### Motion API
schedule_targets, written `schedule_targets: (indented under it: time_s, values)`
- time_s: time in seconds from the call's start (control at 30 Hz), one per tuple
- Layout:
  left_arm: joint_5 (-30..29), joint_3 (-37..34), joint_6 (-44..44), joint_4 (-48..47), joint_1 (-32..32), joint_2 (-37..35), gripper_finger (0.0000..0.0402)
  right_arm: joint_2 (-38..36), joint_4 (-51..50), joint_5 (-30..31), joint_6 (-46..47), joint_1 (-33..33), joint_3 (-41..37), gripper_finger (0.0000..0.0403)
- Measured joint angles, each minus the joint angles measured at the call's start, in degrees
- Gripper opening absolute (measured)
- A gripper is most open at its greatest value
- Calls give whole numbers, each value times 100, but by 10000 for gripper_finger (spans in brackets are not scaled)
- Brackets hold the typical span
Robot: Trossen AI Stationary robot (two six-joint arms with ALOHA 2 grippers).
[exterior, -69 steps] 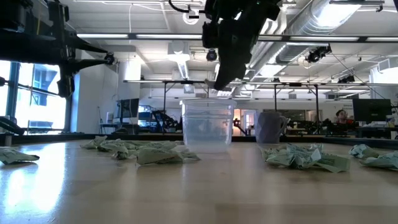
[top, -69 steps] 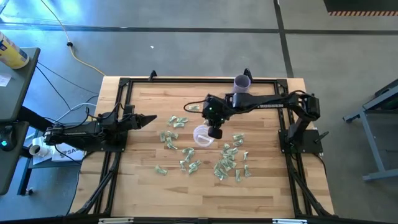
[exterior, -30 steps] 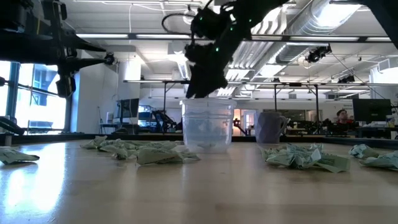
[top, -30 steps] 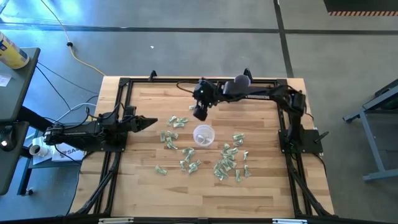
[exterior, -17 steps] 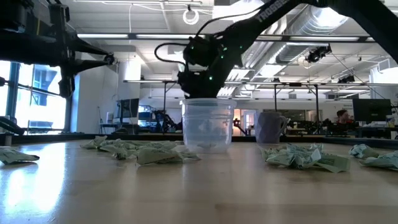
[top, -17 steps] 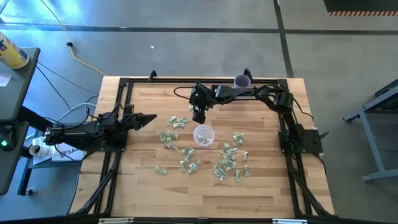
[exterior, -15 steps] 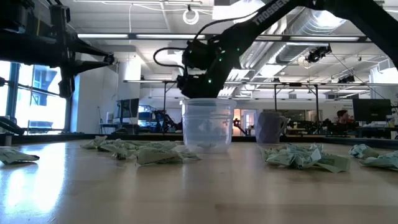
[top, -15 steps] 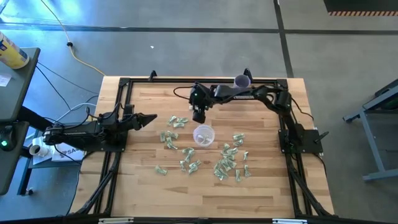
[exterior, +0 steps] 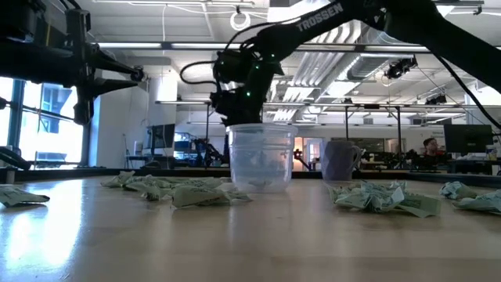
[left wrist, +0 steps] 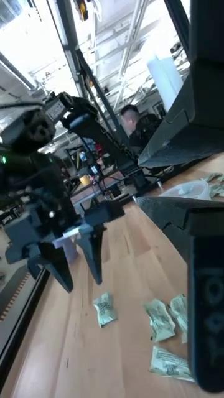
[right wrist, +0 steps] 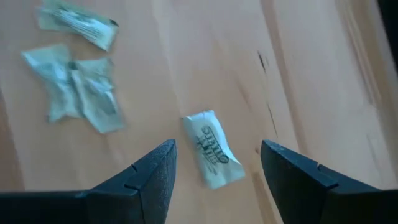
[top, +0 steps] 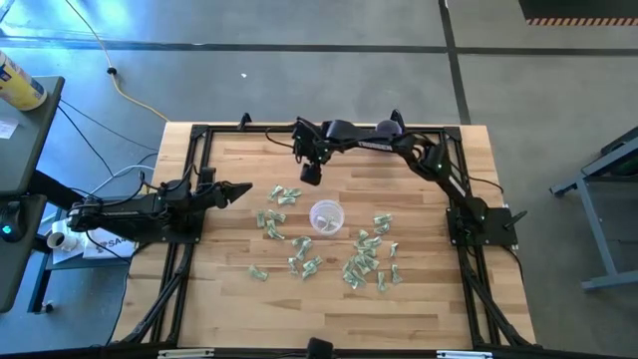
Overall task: Pick and place Stevia / Truvia into bins
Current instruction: Put the green stevia packet into the transparent bin
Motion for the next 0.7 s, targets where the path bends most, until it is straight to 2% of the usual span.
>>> schedule_targets:
  time_s: [0.33, 0.53, 0.6, 0.7]
  values:
    - [-35, 0, 11, 0, 0, 0, 124, 28, -554, -21, -135, -172, 353, 224]
    - [-37, 0, 32, 0, 0, 0, 124, 28, -706, 316, -145, -271, 353, 224]
    - [-48, 0, 50, 0, 0, 0, 124, 28, -721, 58, -245, -289, 353, 225]
    - [-59, 0, 61, 0, 0, 0, 124, 87, -885, -740, -552, -315, 353, 225]
